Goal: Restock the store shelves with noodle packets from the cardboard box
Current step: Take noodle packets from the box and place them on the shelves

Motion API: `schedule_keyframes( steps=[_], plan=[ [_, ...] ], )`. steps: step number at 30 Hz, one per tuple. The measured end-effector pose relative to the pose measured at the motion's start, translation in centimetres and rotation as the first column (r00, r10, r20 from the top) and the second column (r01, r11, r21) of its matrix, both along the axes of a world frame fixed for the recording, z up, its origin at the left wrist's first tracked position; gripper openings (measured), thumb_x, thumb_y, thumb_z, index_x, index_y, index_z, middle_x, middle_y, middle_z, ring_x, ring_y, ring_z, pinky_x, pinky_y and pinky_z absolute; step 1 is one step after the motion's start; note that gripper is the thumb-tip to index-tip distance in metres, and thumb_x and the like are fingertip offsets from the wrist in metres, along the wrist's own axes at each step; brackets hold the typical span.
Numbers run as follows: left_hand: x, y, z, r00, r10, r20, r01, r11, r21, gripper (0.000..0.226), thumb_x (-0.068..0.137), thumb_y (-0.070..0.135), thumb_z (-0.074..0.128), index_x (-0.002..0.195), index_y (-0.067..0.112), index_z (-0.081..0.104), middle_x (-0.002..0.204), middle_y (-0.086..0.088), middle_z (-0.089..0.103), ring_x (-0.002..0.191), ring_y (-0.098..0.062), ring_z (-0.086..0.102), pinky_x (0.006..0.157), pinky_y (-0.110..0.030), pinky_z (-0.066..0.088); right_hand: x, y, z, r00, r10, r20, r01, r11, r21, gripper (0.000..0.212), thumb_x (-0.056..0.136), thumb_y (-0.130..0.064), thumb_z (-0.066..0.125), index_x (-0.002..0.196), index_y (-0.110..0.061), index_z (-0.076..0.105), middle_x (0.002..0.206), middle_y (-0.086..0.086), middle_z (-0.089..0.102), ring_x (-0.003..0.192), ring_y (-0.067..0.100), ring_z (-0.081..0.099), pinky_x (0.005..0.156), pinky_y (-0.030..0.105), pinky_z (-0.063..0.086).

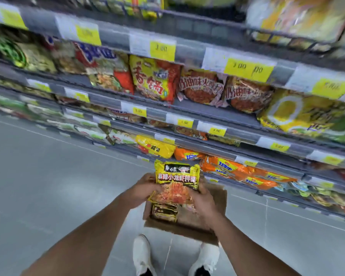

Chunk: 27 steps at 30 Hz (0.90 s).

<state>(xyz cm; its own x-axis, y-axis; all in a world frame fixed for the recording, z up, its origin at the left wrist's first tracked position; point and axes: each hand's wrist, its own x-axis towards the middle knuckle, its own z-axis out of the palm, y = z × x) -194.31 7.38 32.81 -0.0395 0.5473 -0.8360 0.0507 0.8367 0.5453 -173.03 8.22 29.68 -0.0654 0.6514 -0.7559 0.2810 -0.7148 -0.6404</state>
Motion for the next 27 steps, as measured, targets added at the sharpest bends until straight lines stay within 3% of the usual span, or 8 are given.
schedule_keyframes(
  steps=[3, 7, 11, 16, 19, 21, 25, 27],
  plan=[
    [-3.8, -0.6, 7.5, 1.000, -0.007, -0.019, 0.008, 0.999, 0.053, 0.065, 0.073, 0.013, 0.081, 0.131, 0.025, 0.054, 0.116, -0.006, 0.072, 0.108, -0.026, 0.068, 0.100, -0.050, 0.051, -2.7, 1.0, 8.5, 0.995, 0.049, -0.086, -0.041, 0.995, 0.095, 0.057, 0.101, -0.022, 0.058, 0.152, -0.015, 0.035, 0.143, 0.005, 0.054, 0.122, 0.023, 0.057, 0.079, 0.013, 0.048],
    [-8.1, -1.4, 15.3, 0.997, -0.067, 0.026, 0.059, 0.974, 0.218, 0.062, 0.071, 0.026, 0.084, 0.129, 0.029, 0.063, 0.123, 0.005, 0.072, 0.117, -0.019, 0.066, 0.108, -0.048, 0.047, -5.7, 1.8, 15.9, 0.992, 0.070, -0.103, -0.045, 0.973, 0.227, 0.046, 0.101, -0.015, 0.057, 0.145, -0.019, 0.044, 0.147, 0.008, 0.051, 0.116, 0.025, 0.060, 0.096, 0.035, 0.049],
    [-11.9, -2.2, 23.2, 0.999, -0.005, 0.039, -0.011, 0.921, 0.390, 0.069, 0.068, 0.033, 0.088, 0.131, 0.029, 0.058, 0.133, 0.001, 0.065, 0.128, -0.021, 0.057, 0.111, -0.048, 0.044, -9.0, 1.5, 23.0, 0.977, 0.134, -0.165, -0.070, 0.935, 0.347, 0.061, 0.101, -0.025, 0.057, 0.154, -0.014, 0.032, 0.157, -0.001, 0.034, 0.143, 0.020, 0.038, 0.114, 0.034, 0.031],
    [-15.1, -3.0, 29.6, 0.981, 0.041, 0.191, -0.129, 0.869, 0.477, 0.112, 0.064, 0.045, 0.092, 0.154, 0.034, 0.026, 0.151, 0.011, 0.029, 0.149, -0.022, 0.027, 0.121, -0.053, 0.026, -12.0, 0.6, 29.7, 0.964, 0.147, -0.220, -0.043, 0.907, 0.419, 0.066, 0.100, -0.023, 0.059, 0.156, -0.011, 0.026, 0.157, -0.002, 0.032, 0.147, 0.022, 0.032, 0.119, 0.042, 0.031],
    [-15.6, -4.2, 32.6, 0.946, 0.069, 0.317, -0.224, 0.845, 0.485, 0.079, 0.084, 0.018, 0.079, 0.148, 0.037, 0.035, 0.150, 0.005, 0.027, 0.141, -0.020, 0.036, 0.095, -0.046, 0.049, -13.1, 0.1, 33.0, 0.965, 0.133, -0.226, -0.016, 0.890, 0.456, 0.075, 0.090, -0.039, 0.068, 0.155, -0.020, 0.034, 0.157, -0.005, 0.037, 0.142, 0.020, 0.040, 0.115, 0.046, 0.037],
    [-16.1, -4.6, 34.0, 0.907, 0.123, 0.403, -0.313, 0.837, 0.449, 0.085, 0.087, 0.013, 0.075, 0.155, 0.032, 0.027, 0.164, 0.003, 0.018, 0.144, -0.022, 0.031, 0.080, -0.043, 0.054, -13.5, 0.0, 35.0, 0.959, 0.180, -0.218, -0.046, 0.861, 0.506, 0.080, 0.087, -0.047, 0.069, 0.154, -0.023, 0.035, 0.158, -0.005, 0.038, 0.142, 0.018, 0.040, 0.116, 0.043, 0.036],
    [-16.4, -4.3, 35.3, 0.824, 0.235, 0.516, -0.468, 0.796, 0.385, 0.088, 0.087, 0.012, 0.072, 0.159, 0.020, 0.022, 0.167, -0.003, 0.013, 0.151, -0.032, 0.021, 0.092, -0.060, 0.052, -13.4, -0.5, 38.4, 0.960, 0.217, -0.177, -0.090, 0.838, 0.539, 0.088, 0.080, -0.060, 0.072, 0.152, -0.024, 0.037, 0.152, -0.005, 0.041, 0.136, 0.015, 0.045, 0.108, 0.034, 0.039],
    [-16.9, -3.2, 35.2, 0.852, 0.246, 0.462, -0.448, 0.798, 0.402, 0.085, 0.089, 0.017, 0.072, 0.158, 0.016, 0.024, 0.167, -0.008, 0.015, 0.151, -0.035, 0.020, 0.081, -0.051, 0.053, -13.3, -0.6, 40.2, 0.955, 0.244, -0.170, -0.107, 0.816, 0.568, 0.089, 0.071, -0.066, 0.075, 0.145, -0.024, 0.048, 0.148, -0.007, 0.047, 0.128, 0.008, 0.051, 0.108, 0.028, 0.041]
  ],
)
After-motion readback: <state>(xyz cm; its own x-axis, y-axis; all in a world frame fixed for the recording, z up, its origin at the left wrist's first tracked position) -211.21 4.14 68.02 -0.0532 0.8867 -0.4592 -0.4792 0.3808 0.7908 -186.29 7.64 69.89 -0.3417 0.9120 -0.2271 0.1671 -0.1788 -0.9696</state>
